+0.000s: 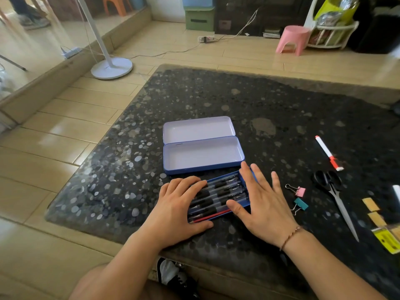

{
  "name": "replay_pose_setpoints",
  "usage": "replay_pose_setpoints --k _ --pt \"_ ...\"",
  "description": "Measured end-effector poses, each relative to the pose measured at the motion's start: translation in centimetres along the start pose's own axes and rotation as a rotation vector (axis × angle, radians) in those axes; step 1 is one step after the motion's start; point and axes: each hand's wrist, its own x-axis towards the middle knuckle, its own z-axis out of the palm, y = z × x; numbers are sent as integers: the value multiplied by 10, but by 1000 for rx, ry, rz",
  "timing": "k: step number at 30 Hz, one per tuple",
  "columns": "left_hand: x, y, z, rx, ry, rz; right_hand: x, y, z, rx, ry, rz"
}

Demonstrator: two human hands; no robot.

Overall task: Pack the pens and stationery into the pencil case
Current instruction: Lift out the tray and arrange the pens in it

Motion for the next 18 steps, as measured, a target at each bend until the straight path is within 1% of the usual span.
replay_pose_setpoints --k 8,12,15,18 --pt "3 -5 -4 -38 -11 -2 -4 0 3 63 70 -15" --pt "8 6 -5 -12 -13 17 -25 12 -9 195 223 15" --pt "19 36 -3 -18 26 99 -58 38 -23 169 300 0" --pt "35 77 7 5 43 249 -96 71 -43 166 393 15"
